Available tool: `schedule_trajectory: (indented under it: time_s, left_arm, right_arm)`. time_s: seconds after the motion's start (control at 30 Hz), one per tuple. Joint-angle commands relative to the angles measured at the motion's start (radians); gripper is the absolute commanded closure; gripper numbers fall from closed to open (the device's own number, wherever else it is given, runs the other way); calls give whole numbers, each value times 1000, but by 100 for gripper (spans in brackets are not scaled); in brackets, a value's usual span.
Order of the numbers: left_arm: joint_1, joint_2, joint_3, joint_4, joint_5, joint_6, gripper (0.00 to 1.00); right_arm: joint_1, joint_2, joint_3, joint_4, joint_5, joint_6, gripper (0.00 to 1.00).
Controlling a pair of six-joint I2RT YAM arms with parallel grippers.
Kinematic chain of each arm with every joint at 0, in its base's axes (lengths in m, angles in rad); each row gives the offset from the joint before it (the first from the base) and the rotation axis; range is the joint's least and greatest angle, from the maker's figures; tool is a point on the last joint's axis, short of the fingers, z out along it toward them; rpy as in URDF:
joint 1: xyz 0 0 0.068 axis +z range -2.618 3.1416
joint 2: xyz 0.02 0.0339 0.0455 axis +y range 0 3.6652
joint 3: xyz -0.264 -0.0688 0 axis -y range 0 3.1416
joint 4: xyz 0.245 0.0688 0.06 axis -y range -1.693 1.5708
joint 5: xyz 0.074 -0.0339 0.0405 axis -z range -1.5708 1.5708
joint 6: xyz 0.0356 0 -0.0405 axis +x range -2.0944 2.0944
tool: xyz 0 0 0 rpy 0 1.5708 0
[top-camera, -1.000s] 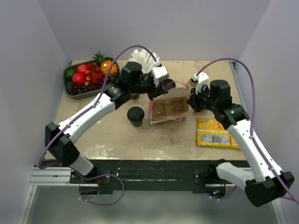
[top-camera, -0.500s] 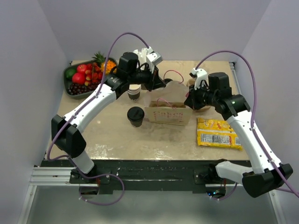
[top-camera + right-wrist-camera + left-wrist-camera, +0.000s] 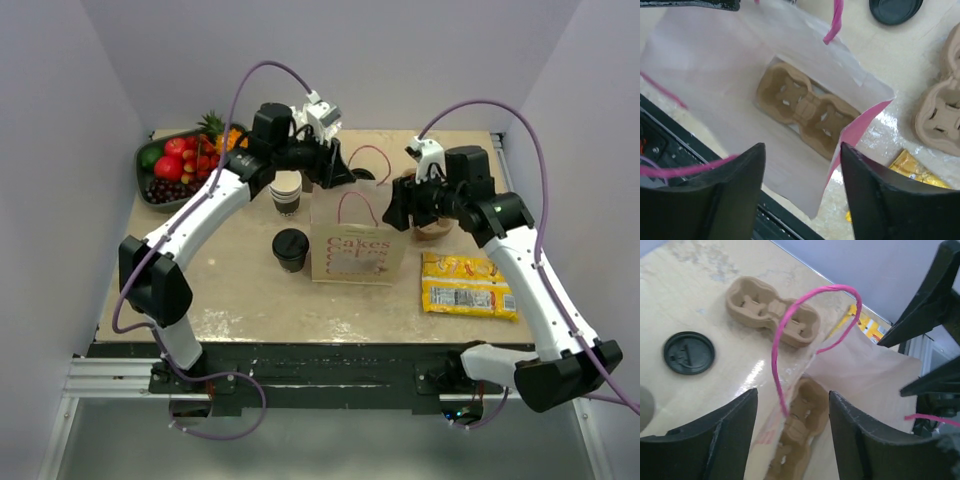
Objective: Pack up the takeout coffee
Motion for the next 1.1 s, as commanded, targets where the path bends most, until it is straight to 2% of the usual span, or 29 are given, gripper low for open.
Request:
schedule_trajectory:
  time_s: [0.0, 0.03, 0.17, 0.2, 0.23, 0.3, 0.43, 0.5, 0.6, 0.7, 0.8, 0.97, 1.07]
  left_arm:
    - [103, -58, 106, 19, 38, 23, 34]
    - [135, -71, 116, 6, 47, 38, 33]
    - [212, -152, 75, -83, 53, 136, 23]
    - [230, -202, 49, -84, 42, 129, 22]
    - [271, -230, -18, -70, 32, 111, 22]
    - [319, -296, -81, -44, -44, 25, 21]
    - [530, -327, -184, -56, -143, -159, 21]
    - [651, -315, -212, -64, -123, -202, 21]
    - [748, -328, -254, -48, -96, -256, 22]
    - [788, -368, -293, -21, -77, -258, 22]
    - [807, -413, -339, 1, -67, -247, 22]
    - [821, -477, -403, 13, -37, -213, 22]
    - [828, -523, -439, 12, -34, -195, 22]
  right_arm:
    - [-7, 17, 165, 75, 8, -44, 28]
    - [-7, 18, 189, 72, 7, -56, 21]
    - [-7, 23, 301, 75, -7, -174, 9]
    - [-7, 28, 343, 80, -27, -194, 7]
    - [-7, 35, 366, 83, -57, -214, 1]
    - [11, 83, 444, 94, -70, -243, 1]
    - [206, 256, 623, 11, -21, -332, 1]
    - [305, 325, 692, -4, -9, -340, 1]
    - [440, 477, 812, -40, -8, -375, 1]
    - [563, 627, 884, -26, 48, -407, 1]
    - [632, 768, 929, -6, 157, -395, 1]
    - [669, 919, 930, 15, 301, -319, 1]
    - [671, 942, 894, 3, 360, -314, 1]
